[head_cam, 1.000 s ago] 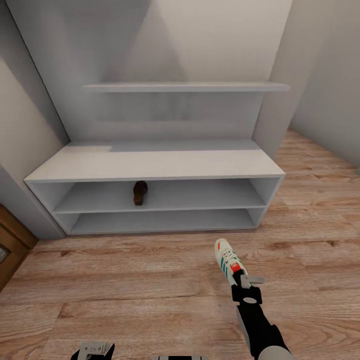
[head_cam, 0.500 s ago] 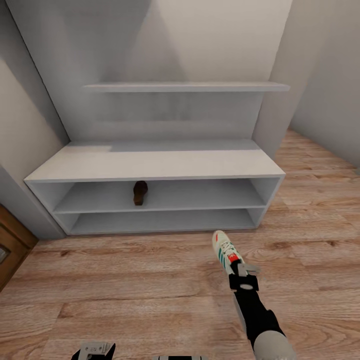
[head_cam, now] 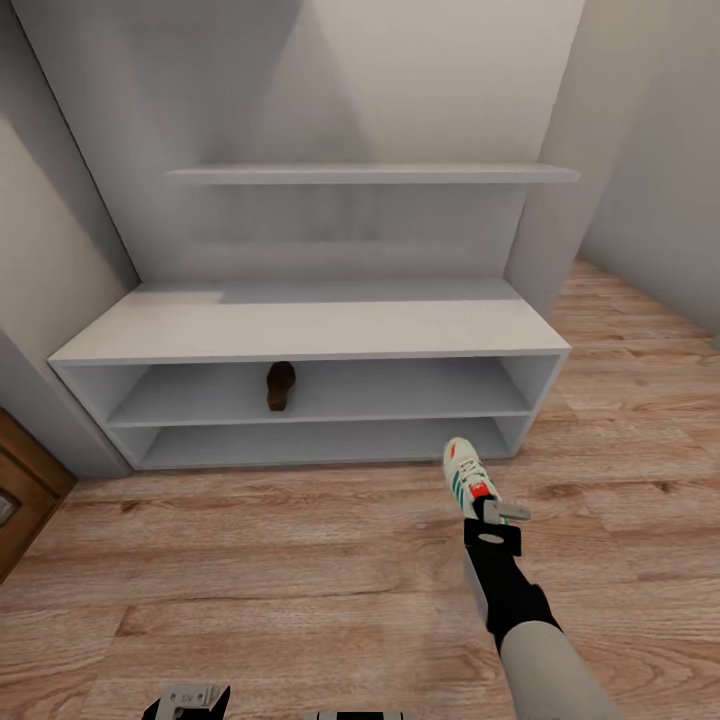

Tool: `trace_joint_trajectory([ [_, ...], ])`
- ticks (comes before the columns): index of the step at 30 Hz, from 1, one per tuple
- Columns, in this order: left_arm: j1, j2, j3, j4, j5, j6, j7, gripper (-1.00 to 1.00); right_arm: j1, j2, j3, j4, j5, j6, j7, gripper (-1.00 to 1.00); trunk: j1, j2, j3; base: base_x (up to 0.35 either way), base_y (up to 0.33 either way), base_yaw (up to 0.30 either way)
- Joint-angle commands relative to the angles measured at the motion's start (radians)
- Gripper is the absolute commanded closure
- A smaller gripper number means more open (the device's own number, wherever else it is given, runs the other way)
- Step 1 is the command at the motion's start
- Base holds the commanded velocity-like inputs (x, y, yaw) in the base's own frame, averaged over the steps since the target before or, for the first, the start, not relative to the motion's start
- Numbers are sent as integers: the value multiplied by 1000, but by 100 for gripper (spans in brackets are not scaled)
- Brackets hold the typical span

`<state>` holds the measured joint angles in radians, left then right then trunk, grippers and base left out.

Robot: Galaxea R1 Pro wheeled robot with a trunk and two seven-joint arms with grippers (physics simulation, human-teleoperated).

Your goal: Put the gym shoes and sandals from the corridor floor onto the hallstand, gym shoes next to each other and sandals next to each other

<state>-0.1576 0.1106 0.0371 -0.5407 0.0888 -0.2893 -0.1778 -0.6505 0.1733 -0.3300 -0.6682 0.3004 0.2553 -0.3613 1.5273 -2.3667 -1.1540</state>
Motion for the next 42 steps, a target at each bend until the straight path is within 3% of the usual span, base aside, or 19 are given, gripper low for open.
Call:
trace_joint_trajectory([
  [1, 0, 0, 3, 1, 9, -1, -9, -100, -2, 1, -3, -1, 0, 7, -4, 100, 0, 0, -1, 0, 0, 0],
  [8, 0, 0, 3, -2, 9, -1, -9, -100, -7, 1, 0, 1, -37, 6, -19, 100, 0, 0, -1, 0, 0, 0],
  [17, 1, -3, 2, 5, 10, -3, -6, -100, -8, 1, 3, 21, -45, 2, -17, 100, 0, 0, -1, 20, 14, 0],
  [27, 1, -3, 0, 36, 9, -6, -5, -100, -8, 1, 24, 72, -44, 9, 40, 100, 0, 0, -1, 0, 0, 0],
  [35, 1, -5, -1, 39, 8, -7, -5, -100, -48, 1, 55, 25, -47, 51, 86, 100, 0, 0, -1, 0, 0, 0],
  [42, 1, -5, -1, 39, 8, -7, -5, -100, -88, 1, 55, 15, -61, 90, 62, 100, 0, 0, -1, 0, 0, 0],
])
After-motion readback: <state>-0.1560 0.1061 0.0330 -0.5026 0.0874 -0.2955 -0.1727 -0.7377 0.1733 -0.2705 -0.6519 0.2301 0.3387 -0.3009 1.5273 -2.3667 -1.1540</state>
